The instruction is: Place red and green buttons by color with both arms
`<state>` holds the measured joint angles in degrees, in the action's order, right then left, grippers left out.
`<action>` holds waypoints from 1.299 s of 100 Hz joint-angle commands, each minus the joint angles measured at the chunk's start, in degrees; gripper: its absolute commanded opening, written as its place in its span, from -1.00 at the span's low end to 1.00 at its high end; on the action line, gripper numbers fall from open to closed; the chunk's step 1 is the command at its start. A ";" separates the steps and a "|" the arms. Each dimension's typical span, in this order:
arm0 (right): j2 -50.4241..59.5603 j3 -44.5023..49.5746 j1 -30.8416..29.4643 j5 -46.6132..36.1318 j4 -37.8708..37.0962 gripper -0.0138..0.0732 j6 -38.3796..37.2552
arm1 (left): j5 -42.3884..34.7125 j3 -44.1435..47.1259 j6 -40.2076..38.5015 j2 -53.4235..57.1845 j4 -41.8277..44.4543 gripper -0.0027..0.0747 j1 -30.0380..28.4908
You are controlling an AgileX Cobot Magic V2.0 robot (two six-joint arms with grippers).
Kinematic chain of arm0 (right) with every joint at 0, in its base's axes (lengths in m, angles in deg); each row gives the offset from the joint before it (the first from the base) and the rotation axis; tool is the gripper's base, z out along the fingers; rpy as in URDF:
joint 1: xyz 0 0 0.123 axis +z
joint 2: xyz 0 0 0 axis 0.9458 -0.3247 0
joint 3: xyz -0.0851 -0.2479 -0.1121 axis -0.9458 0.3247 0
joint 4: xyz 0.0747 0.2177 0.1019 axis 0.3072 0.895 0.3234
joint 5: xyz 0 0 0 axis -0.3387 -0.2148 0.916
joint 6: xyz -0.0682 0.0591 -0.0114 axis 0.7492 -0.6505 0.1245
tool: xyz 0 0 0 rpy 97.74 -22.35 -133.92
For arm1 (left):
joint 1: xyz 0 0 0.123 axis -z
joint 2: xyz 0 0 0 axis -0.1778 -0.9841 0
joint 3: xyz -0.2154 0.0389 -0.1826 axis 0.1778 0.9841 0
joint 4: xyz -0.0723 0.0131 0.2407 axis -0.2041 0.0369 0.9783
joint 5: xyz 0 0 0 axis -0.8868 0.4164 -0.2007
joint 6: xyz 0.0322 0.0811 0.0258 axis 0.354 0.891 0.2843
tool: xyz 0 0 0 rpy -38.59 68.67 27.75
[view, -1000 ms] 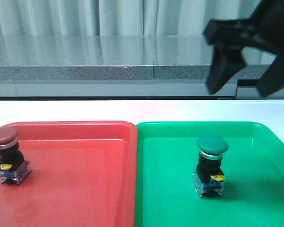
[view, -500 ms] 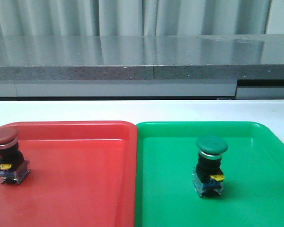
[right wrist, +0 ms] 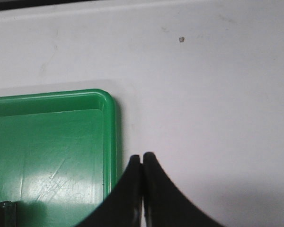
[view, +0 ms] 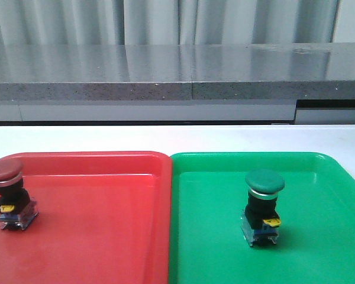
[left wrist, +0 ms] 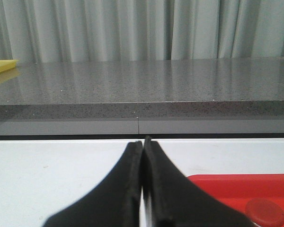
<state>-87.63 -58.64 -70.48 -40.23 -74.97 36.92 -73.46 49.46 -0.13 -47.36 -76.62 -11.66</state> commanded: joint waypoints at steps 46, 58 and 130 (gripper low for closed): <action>19.77 10.35 -0.36 -15.28 -0.52 -0.83 0.55 | -4.56 0.61 -0.63 1.84 -0.50 -0.98 0.13; 24.67 13.75 -0.36 -19.14 -0.52 -0.83 0.55 | -4.56 0.61 -0.63 1.84 -0.50 -0.98 0.13; 48.49 32.62 -0.36 -30.67 -4.02 -0.83 0.55 | -4.56 0.61 -0.63 1.84 -0.50 -0.98 0.13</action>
<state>-40.23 -26.14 -70.48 -65.40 -77.56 36.92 -73.46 49.46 -0.13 -47.36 -76.62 -11.66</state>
